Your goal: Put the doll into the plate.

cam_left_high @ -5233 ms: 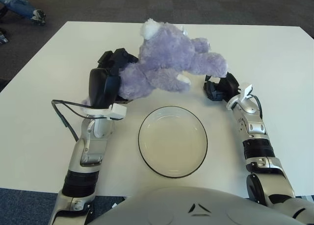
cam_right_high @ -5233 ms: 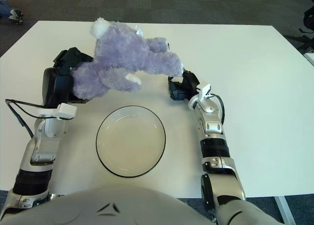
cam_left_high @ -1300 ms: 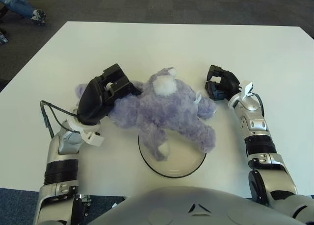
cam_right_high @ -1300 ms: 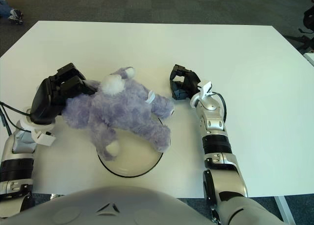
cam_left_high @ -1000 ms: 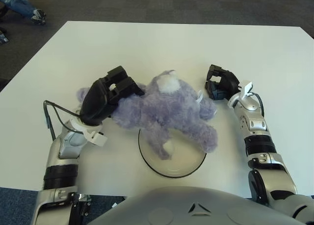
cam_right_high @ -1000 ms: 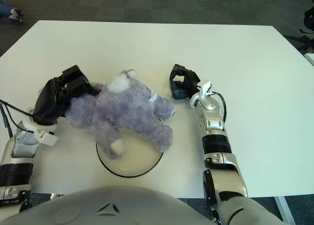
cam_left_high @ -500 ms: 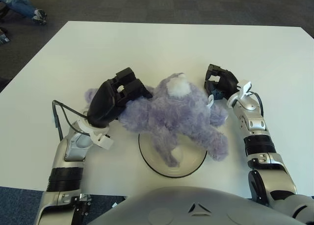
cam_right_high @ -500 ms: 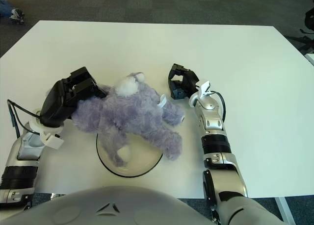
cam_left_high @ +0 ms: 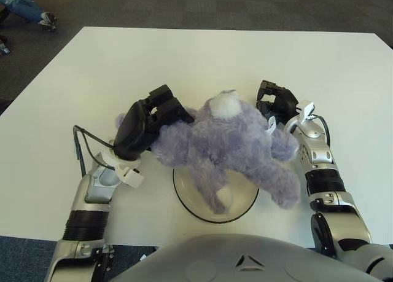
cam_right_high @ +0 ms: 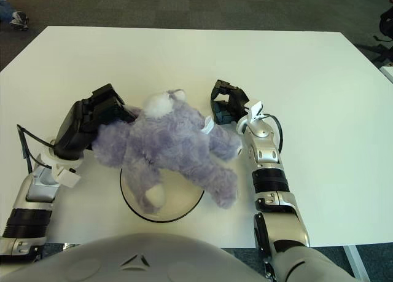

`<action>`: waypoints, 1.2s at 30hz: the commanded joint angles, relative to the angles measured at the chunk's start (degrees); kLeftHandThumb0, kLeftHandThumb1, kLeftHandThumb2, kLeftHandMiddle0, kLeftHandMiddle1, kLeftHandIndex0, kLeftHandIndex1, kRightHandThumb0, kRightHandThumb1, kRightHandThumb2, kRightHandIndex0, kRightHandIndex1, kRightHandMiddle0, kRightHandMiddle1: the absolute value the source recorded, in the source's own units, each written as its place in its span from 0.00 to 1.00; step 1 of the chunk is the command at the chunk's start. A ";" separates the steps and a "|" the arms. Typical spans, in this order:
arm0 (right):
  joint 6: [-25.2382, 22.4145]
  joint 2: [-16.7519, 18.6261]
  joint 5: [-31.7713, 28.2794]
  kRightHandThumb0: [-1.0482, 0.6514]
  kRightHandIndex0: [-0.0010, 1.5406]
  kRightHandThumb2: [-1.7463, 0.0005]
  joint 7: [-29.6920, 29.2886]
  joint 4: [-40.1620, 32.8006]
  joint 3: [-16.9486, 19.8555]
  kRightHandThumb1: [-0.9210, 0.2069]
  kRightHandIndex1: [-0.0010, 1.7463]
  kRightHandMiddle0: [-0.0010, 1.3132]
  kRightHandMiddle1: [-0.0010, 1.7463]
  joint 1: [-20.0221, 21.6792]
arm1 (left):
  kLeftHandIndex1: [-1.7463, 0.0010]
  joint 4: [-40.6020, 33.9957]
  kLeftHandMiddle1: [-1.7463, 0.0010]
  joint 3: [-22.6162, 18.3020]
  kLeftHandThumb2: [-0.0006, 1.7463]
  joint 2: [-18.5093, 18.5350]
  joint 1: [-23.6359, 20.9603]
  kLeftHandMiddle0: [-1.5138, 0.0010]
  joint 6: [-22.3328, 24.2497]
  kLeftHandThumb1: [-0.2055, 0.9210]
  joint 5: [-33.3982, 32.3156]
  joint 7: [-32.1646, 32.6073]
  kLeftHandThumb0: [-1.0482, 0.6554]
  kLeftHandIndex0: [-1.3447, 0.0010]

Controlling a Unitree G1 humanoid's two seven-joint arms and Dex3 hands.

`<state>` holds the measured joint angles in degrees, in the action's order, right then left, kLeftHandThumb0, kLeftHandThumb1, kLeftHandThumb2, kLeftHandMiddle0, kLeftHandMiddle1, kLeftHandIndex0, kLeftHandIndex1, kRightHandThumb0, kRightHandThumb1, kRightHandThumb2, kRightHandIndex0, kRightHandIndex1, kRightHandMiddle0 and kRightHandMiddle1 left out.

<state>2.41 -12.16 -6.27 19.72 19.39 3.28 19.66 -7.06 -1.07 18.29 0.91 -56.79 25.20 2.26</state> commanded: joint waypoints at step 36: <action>-0.48 0.14 -0.68 0.34 0.79 0.25 0.03 -1.47 0.31 0.53 1.00 0.46 1.00 0.06 | 0.00 -5.40 0.00 4.54 0.86 2.18 3.26 0.52 6.06 0.33 -6.36 -7.50 0.92 0.32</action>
<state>1.81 -11.96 -6.27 19.35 18.12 3.27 19.56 -10.91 4.12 19.21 3.90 -52.17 20.21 -4.05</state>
